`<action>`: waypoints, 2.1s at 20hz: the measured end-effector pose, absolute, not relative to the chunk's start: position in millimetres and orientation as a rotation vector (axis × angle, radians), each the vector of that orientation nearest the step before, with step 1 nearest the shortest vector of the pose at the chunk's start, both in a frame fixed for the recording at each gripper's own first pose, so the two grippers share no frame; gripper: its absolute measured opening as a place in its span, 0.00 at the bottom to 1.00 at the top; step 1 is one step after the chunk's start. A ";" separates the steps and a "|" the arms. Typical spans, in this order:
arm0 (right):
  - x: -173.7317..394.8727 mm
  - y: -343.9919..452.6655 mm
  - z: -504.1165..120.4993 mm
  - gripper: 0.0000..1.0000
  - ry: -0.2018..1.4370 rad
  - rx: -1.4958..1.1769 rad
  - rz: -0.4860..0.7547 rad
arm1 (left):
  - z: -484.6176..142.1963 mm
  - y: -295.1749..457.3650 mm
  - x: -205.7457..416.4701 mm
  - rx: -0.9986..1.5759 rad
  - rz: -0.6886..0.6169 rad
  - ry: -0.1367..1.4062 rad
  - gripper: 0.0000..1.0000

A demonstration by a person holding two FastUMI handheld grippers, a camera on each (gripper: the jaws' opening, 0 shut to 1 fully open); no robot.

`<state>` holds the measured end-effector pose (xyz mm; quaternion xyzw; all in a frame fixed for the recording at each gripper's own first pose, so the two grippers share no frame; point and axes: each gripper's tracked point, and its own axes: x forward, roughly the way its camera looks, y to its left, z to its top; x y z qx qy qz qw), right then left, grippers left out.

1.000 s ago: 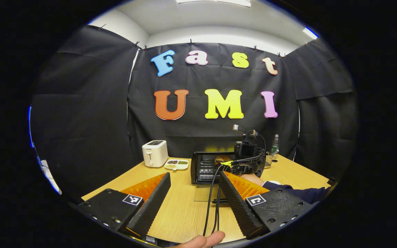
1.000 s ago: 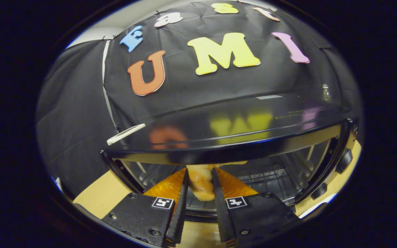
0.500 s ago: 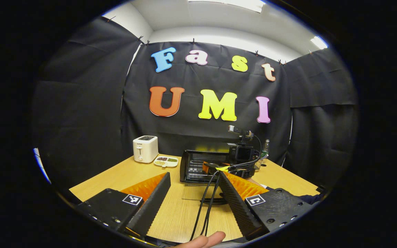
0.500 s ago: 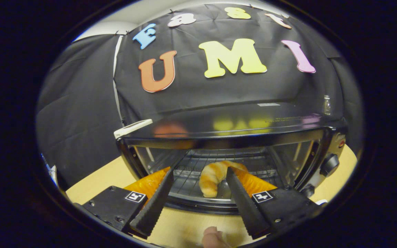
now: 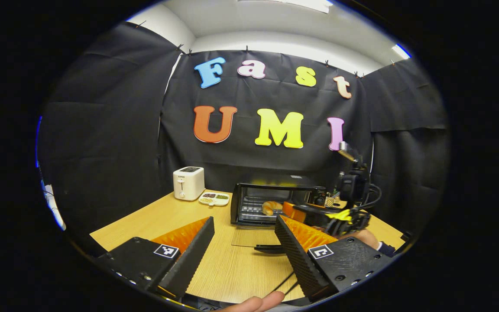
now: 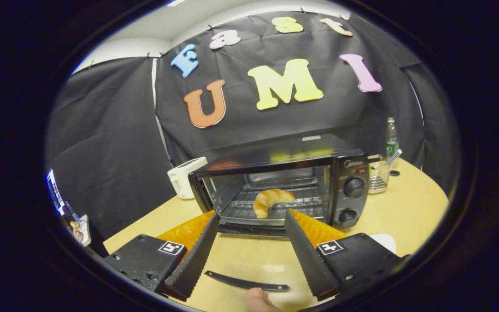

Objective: Open the electric oven with the left hand, put the food in, and close the electric oven.

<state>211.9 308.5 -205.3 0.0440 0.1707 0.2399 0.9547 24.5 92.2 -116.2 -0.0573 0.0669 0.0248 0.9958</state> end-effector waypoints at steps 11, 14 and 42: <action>109.5 167.8 -59.5 0.96 0.089 0.147 0.406 | -165.1 31.0 58.0 -0.073 -0.038 0.284 0.94; 81.7 133.6 -23.6 0.99 0.020 0.127 0.372 | -193.9 9.3 71.1 -0.054 -0.085 0.361 0.94; 10.9 24.5 -5.1 0.96 -0.060 0.005 0.168 | -311.8 -14.0 125.8 -0.037 -0.061 0.747 0.95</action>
